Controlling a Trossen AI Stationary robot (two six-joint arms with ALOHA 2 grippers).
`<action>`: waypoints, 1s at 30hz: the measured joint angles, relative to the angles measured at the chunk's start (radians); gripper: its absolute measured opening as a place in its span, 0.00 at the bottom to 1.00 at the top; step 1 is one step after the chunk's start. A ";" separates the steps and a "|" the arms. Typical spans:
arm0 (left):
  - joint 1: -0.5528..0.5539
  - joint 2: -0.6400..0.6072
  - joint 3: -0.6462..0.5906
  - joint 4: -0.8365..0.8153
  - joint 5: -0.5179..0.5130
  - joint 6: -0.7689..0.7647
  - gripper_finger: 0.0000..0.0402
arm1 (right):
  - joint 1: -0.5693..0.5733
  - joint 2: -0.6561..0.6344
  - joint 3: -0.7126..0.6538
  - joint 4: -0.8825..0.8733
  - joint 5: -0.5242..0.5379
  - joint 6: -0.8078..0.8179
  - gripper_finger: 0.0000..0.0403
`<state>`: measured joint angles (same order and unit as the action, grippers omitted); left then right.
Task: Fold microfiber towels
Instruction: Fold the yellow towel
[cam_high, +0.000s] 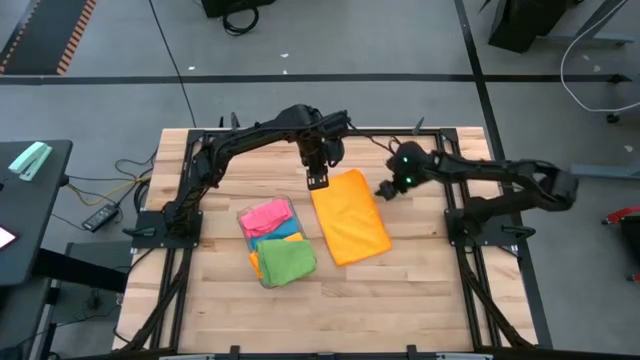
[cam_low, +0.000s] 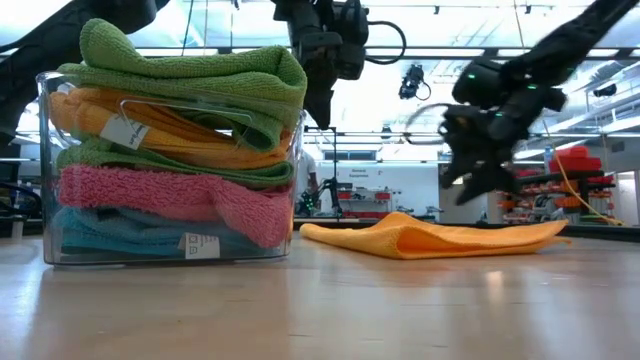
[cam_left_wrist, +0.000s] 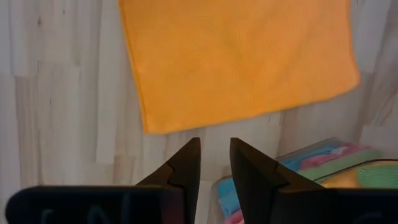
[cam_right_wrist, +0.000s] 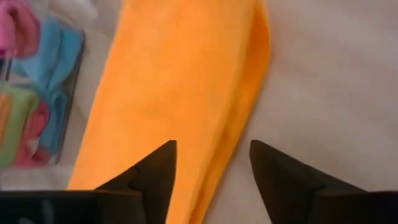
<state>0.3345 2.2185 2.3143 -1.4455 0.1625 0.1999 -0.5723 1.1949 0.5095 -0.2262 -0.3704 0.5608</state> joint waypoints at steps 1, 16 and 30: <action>-0.002 0.000 0.000 0.000 0.000 -0.004 0.24 | -0.009 0.026 0.027 0.012 0.012 -0.042 0.53; -0.001 0.000 0.000 -0.079 -0.001 0.021 0.22 | -0.079 0.498 0.445 -0.032 0.092 -0.292 0.70; 0.000 0.000 0.000 -0.085 -0.001 0.052 0.20 | -0.069 0.575 0.440 -0.069 0.107 -0.325 0.53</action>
<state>0.3347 2.2185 2.3142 -1.5301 0.1612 0.2523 -0.6412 1.7699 0.9500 -0.2948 -0.2634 0.2355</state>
